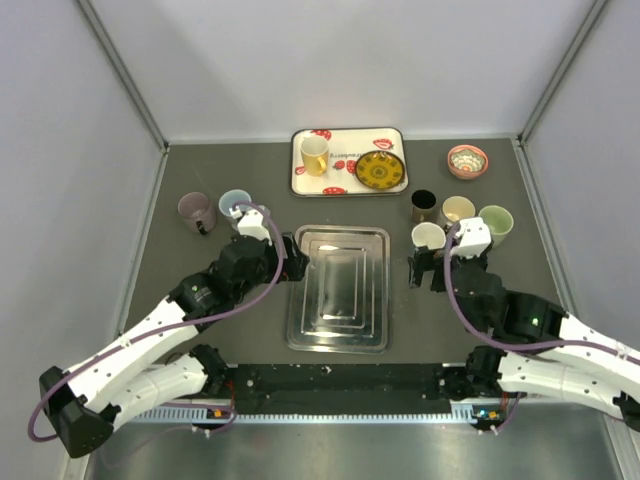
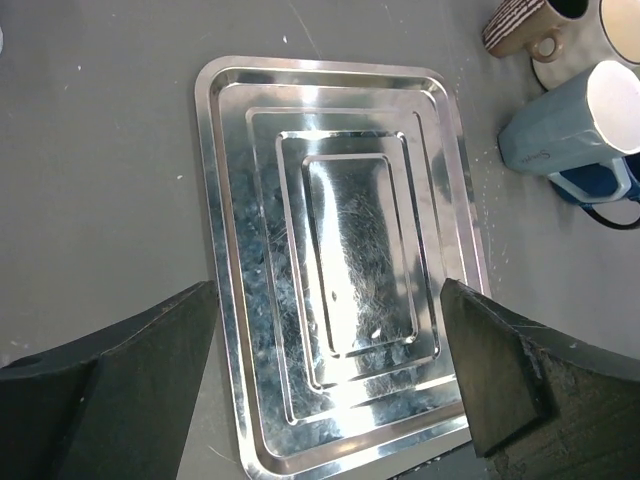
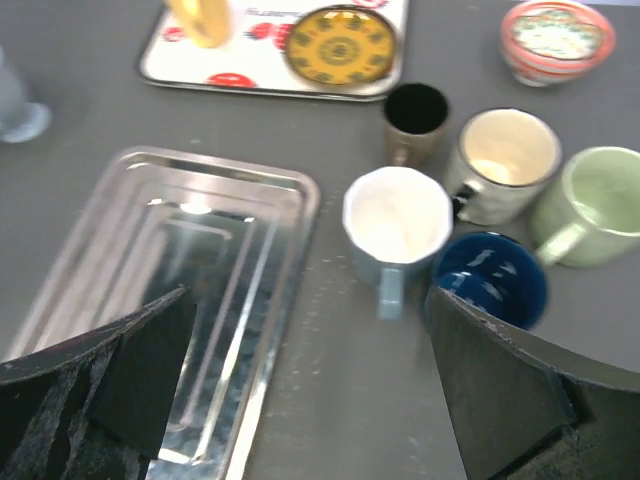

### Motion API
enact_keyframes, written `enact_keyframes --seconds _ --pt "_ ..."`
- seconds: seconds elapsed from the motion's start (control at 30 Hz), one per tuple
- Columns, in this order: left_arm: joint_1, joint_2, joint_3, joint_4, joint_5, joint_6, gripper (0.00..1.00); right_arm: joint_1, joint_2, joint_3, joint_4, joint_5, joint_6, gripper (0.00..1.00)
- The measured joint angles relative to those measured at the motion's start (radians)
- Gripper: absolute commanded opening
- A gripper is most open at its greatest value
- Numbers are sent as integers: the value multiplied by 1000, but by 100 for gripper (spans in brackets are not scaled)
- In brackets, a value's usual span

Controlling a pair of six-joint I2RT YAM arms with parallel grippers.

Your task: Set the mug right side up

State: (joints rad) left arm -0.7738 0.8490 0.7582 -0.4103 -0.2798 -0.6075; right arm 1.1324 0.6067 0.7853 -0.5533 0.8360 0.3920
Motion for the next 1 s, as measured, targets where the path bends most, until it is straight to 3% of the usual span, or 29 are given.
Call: enact_keyframes --seconds 0.1,0.2,0.37,0.5,0.6,0.67,0.73,0.8,0.83,0.93,1.0 --pt "0 0 -4 9 18 3 99 0 55 18 -62 105 11 95" --pt "1 -8 -44 66 83 19 99 -56 115 43 -122 106 18 90" --pt "1 -22 -114 117 160 36 94 -319 226 102 -191 -40 64 86" --pt "1 -22 -132 130 175 35 88 -386 291 102 -227 -158 78 78" --pt "1 -27 -155 149 192 34 87 -389 311 101 -223 -223 72 66" --pt "1 -43 -183 165 201 31 87 -390 311 101 -212 -261 57 47" --pt "1 -66 -214 177 205 27 87 -389 322 101 -206 -283 40 40" --pt "1 -88 -238 179 209 23 86 -391 354 103 -195 -300 31 42" --pt "1 -94 -243 179 212 23 85 -393 374 105 -194 -313 28 49" --pt "1 -109 -246 187 235 23 84 -414 444 108 -186 -357 16 57" --pt "1 -114 -246 198 248 25 84 -430 478 108 -187 -384 10 58"
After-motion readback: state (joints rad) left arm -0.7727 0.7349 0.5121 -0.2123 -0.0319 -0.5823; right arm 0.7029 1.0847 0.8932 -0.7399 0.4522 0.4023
